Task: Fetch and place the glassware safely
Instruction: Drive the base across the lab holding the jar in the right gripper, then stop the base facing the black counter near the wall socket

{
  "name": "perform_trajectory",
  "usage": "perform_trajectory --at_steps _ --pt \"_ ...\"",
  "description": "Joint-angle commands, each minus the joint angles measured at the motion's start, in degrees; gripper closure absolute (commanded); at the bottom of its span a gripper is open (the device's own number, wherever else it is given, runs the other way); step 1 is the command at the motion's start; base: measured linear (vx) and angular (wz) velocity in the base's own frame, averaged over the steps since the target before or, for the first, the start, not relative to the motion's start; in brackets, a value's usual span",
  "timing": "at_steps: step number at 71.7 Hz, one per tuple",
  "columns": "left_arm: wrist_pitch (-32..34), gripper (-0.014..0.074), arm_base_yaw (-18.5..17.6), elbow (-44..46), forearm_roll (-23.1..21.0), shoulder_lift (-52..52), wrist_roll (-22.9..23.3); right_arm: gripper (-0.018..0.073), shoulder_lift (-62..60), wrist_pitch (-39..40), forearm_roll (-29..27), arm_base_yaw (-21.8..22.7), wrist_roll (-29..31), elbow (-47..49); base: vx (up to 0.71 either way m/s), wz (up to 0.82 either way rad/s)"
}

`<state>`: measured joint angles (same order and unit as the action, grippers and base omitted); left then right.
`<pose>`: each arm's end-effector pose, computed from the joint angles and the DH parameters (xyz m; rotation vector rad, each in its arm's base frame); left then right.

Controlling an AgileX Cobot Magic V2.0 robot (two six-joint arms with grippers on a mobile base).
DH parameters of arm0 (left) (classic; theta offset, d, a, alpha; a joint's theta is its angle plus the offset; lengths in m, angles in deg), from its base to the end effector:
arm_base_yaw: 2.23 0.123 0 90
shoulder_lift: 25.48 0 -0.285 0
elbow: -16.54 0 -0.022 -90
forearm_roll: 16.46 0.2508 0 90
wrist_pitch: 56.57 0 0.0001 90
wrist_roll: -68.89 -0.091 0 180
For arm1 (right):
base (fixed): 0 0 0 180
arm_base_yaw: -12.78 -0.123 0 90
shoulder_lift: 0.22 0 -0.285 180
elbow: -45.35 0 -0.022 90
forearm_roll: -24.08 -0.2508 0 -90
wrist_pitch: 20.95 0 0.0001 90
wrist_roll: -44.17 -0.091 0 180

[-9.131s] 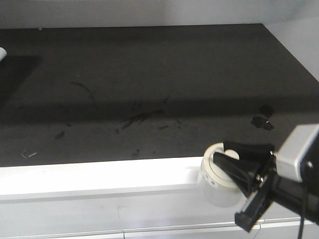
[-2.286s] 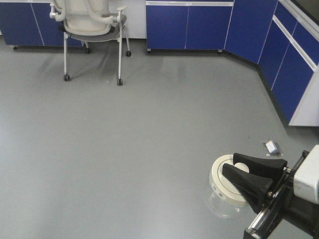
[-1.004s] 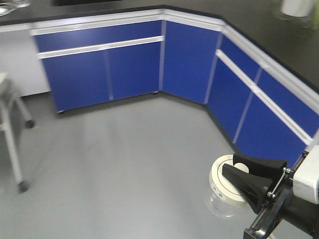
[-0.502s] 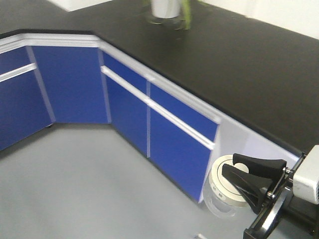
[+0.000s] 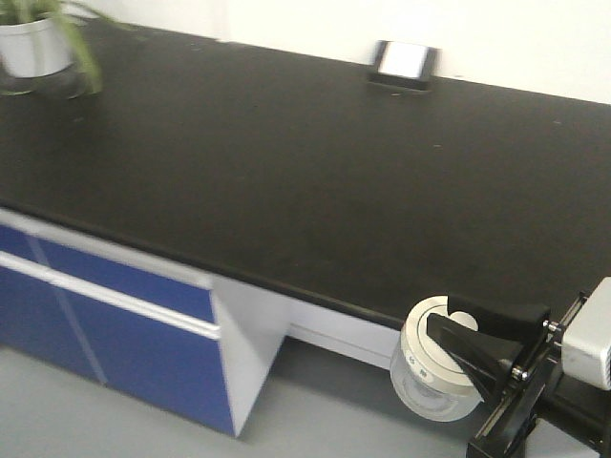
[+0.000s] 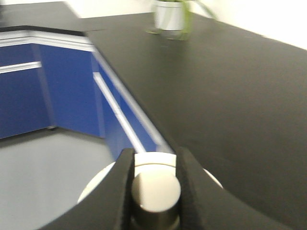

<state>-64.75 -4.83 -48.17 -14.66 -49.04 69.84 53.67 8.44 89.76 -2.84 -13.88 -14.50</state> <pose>0.0791 -0.0032 0.2562 0.0470 1.6827 -0.0194 0.1340 0.0796 0.2573 -0.6383 1.6499 0.5469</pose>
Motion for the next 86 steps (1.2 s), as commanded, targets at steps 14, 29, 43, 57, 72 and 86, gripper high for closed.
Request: perform_trajectory --at_steps 14,29,43,57,72,86 --pt "4.21 0.0603 -0.28 1.53 -0.45 -0.55 0.11 0.0563 -0.35 3.07 -2.04 -0.07 0.44 1.90 0.19 -0.62" --pt "4.21 0.0603 -0.28 1.53 -0.45 -0.55 0.11 0.0563 -0.35 3.07 -2.04 -0.07 0.44 1.90 0.20 -0.38" --pt "4.21 0.0603 -0.28 1.53 -0.45 -0.55 0.11 0.0563 -0.35 3.07 -2.04 -0.07 0.44 1.90 0.22 -0.26" --pt "4.21 0.0603 -0.28 1.53 -0.45 -0.55 0.11 0.0563 -0.35 3.07 -2.04 -0.07 0.44 1.90 0.20 -0.25" --pt "4.21 0.0603 -0.28 1.53 -0.45 -0.55 0.11 0.0563 -0.35 3.07 -2.04 -0.07 0.44 1.90 0.15 -0.26" --pt "4.21 0.0603 -0.28 1.53 -0.45 -0.55 0.11 0.0563 -0.35 3.07 -2.04 -0.07 0.44 1.90 0.10 -0.21"
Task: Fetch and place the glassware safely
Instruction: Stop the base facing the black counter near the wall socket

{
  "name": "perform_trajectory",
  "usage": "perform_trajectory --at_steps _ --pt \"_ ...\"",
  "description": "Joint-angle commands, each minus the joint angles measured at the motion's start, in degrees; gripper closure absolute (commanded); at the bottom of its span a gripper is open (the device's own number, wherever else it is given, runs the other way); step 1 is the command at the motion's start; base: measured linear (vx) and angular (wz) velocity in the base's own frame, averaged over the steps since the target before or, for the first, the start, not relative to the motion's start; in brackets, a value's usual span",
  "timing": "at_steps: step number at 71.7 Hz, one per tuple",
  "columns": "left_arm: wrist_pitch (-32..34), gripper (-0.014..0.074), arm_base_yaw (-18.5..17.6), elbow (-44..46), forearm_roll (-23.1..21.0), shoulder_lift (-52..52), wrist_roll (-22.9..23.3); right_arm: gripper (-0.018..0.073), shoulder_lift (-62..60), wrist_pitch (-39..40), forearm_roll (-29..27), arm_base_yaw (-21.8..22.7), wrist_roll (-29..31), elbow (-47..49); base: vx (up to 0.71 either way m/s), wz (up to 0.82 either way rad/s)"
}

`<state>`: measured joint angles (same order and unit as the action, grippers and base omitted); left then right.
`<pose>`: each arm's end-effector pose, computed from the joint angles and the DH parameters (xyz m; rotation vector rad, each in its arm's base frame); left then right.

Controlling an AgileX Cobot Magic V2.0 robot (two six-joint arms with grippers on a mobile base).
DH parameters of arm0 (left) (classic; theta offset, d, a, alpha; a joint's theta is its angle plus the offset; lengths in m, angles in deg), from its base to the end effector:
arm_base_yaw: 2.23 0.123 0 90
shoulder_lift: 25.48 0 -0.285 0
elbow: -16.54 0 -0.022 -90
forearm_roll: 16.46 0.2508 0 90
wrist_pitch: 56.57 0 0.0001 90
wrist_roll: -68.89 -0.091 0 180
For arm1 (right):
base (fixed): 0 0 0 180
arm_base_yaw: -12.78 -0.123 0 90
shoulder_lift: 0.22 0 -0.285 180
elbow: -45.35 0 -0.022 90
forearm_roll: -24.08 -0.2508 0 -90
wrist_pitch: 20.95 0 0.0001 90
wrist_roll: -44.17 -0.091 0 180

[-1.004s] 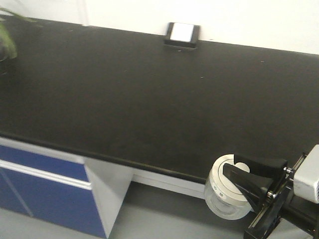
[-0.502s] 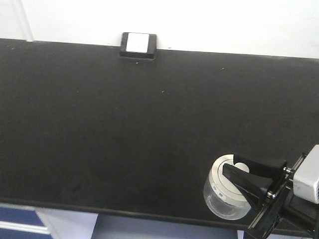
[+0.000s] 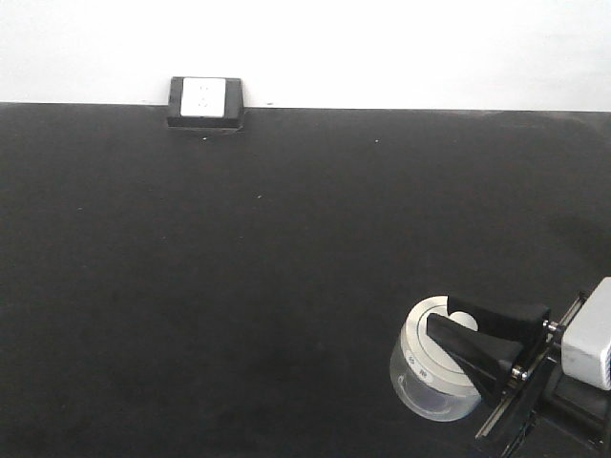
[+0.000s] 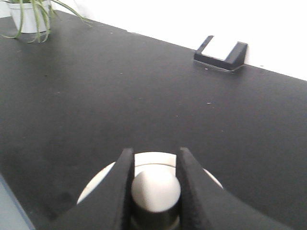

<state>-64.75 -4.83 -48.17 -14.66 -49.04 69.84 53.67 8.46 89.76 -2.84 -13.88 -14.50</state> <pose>0.0791 -0.0032 0.2562 0.0470 1.6827 -0.0194 0.1340 0.0797 0.2573 -0.6384 1.6497 0.5472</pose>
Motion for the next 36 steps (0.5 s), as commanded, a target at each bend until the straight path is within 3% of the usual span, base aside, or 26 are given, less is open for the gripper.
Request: perform_trajectory --at_steps 1,36 --pt "4.21 0.0603 -0.28 1.53 -0.45 -0.55 0.11 0.0563 -0.35 3.04 -2.04 -0.07 0.44 1.90 0.08 -0.17" --pt "4.21 0.0603 -0.28 1.53 -0.45 -0.55 0.11 0.0563 -0.35 3.04 -2.04 -0.07 0.44 1.90 0.03 -0.07"
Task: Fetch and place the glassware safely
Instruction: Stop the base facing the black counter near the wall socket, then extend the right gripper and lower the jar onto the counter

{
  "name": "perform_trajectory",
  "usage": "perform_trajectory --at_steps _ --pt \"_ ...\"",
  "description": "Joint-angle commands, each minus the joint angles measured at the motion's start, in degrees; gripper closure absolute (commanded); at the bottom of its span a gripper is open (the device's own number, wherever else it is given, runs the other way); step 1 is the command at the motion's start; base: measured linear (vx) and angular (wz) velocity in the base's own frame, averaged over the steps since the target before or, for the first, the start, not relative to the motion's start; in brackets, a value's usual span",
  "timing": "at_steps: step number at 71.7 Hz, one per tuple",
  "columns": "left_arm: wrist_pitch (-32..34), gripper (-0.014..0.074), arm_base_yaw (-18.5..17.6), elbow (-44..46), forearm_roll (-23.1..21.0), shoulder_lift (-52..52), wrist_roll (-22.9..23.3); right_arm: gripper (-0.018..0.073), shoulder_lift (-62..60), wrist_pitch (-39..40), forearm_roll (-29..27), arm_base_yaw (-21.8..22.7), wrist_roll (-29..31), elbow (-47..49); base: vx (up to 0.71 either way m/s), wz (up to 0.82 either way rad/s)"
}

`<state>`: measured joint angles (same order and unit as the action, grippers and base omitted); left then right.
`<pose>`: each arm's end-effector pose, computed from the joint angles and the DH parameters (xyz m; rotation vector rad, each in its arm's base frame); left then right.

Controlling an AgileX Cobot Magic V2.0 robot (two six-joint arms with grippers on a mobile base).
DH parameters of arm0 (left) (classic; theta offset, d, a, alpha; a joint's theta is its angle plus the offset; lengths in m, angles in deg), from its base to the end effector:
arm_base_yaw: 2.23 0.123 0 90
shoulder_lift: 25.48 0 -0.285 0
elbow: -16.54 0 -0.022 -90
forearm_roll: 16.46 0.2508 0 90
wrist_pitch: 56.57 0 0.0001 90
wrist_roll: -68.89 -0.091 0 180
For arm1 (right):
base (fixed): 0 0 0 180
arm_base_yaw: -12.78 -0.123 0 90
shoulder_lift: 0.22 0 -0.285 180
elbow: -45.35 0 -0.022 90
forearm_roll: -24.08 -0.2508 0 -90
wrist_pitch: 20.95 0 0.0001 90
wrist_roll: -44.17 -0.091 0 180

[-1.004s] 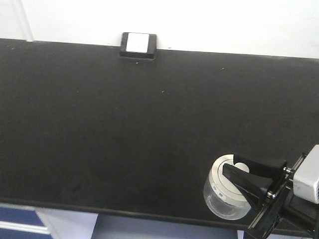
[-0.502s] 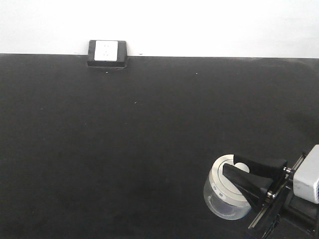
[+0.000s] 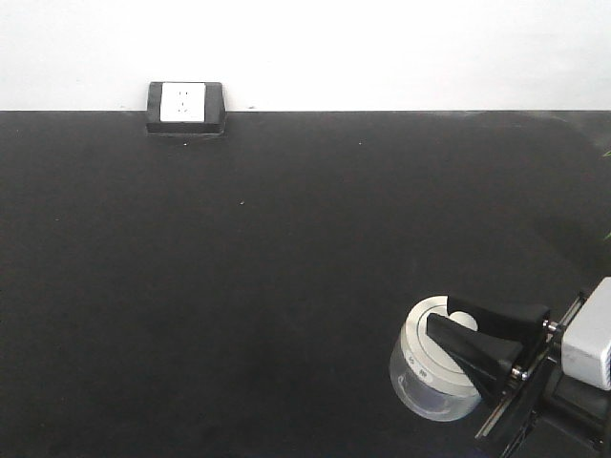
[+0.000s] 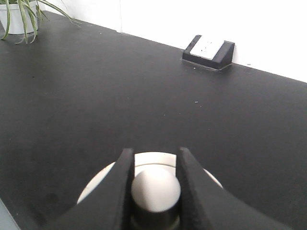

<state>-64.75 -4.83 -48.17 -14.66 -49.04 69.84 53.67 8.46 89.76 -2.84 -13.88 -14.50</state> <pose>0.0791 -0.0032 0.2562 0.0470 1.6827 -0.0194 0.1340 0.0797 0.2573 -0.6384 1.6497 0.5472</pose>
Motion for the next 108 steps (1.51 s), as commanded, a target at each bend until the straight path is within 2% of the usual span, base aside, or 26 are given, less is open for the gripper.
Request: perform_trajectory --at_steps 1,46,63,69,80,94,108 --pt "4.21 0.0603 -0.28 1.53 -0.45 -0.55 0.11 0.0563 -0.35 3.04 -2.04 -0.07 0.44 1.90 0.00 0.00" --pt "4.21 0.0603 -0.28 1.53 -0.45 -0.55 0.11 0.0563 -0.29 3.39 -2.29 -0.07 0.44 1.90 0.00 0.00" --pt "4.21 0.0603 -0.28 1.53 -0.45 -0.55 0.11 0.0563 3.63 3.42 -2.18 -0.07 -0.34 1.90 0.00 0.00" --pt "4.21 0.0603 -0.28 1.53 -0.45 -0.55 0.11 0.0563 4.78 4.33 -4.24 -0.07 -0.49 1.90 0.00 0.00" --pt "4.21 0.0603 -0.28 1.53 -0.45 -0.55 0.11 0.0563 10.77 4.84 -9.73 -0.07 5.13 5.70 0.00 0.00" --pt "4.21 0.0603 -0.28 1.53 -0.45 -0.55 0.11 0.0563 21.39 5.60 -9.61 -0.07 9.13 14.69 0.00 0.00" --pt "4.21 0.0603 -0.28 1.53 -0.45 -0.55 0.11 0.0563 33.10 12.82 -9.61 -0.07 15.22 21.32 0.00 0.00"
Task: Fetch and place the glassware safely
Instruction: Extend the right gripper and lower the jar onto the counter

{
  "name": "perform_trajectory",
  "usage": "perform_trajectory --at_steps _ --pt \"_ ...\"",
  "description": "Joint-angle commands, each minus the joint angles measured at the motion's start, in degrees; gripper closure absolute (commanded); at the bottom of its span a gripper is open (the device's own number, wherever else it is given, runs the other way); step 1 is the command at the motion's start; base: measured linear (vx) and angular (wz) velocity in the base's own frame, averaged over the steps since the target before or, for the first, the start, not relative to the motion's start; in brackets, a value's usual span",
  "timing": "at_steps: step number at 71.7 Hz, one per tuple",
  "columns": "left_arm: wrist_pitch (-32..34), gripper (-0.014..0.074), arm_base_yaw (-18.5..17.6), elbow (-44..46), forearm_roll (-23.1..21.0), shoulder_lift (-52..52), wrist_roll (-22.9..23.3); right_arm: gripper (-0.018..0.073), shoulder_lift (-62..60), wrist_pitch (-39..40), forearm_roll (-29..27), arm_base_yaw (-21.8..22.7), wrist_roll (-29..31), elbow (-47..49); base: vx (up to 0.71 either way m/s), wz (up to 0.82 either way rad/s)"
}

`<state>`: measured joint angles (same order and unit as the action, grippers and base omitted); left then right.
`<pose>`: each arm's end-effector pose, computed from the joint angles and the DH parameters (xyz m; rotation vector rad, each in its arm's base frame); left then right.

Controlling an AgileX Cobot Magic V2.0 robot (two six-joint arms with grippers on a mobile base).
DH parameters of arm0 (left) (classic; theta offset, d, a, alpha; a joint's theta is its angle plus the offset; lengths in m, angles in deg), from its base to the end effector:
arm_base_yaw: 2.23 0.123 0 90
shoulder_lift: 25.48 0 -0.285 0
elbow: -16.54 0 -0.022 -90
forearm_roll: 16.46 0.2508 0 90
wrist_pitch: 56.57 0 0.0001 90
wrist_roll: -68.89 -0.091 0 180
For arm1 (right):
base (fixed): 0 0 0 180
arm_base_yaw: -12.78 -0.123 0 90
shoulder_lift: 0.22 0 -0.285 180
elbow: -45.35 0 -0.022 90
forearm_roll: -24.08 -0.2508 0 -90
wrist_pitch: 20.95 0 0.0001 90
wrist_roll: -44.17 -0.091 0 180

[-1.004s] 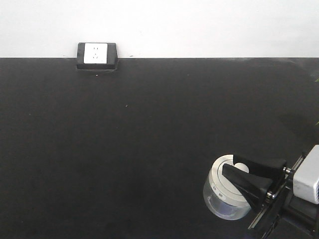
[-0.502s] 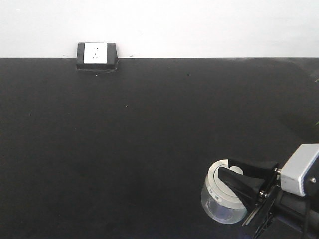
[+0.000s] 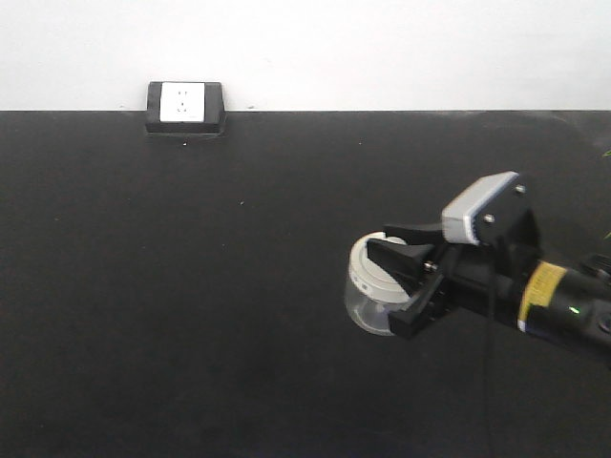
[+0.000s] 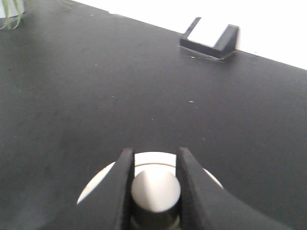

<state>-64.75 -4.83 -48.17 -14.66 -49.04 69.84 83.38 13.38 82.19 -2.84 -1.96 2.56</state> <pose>0.0791 -0.0032 0.2562 0.0470 1.6827 -0.0194 0.2385 0.1118 0.2523 -0.6978 1.7257 0.5689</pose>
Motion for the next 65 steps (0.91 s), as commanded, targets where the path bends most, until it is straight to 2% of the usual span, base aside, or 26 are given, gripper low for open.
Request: perform_trajectory --at_steps 1,19,37,44,65 --pt "4.21 0.0603 -0.28 1.53 -0.45 -0.55 0.11 0.0563 4.20 8.47 -2.04 -0.07 3.78 4.61 0.00 0.00" --pt "4.21 0.0603 -0.28 1.53 -0.45 -0.55 0.11 0.0560 16.26 17.48 -3.18 -0.07 11.62 8.67 0.00 0.00" --pt "4.21 0.0603 -0.28 1.53 -0.45 -0.55 0.11 0.0559 23.99 22.61 -12.68 -0.07 19.55 9.21 0.00 0.00" --pt "4.21 0.0603 -0.28 1.53 -0.45 -0.55 0.11 0.0559 25.66 22.66 -14.19 -0.07 22.50 9.21 0.00 0.00" --pt "4.21 0.0603 -0.28 1.53 -0.45 -0.55 0.11 0.0550 29.73 22.74 -14.33 -0.07 23.75 9.21 0.00 0.00"
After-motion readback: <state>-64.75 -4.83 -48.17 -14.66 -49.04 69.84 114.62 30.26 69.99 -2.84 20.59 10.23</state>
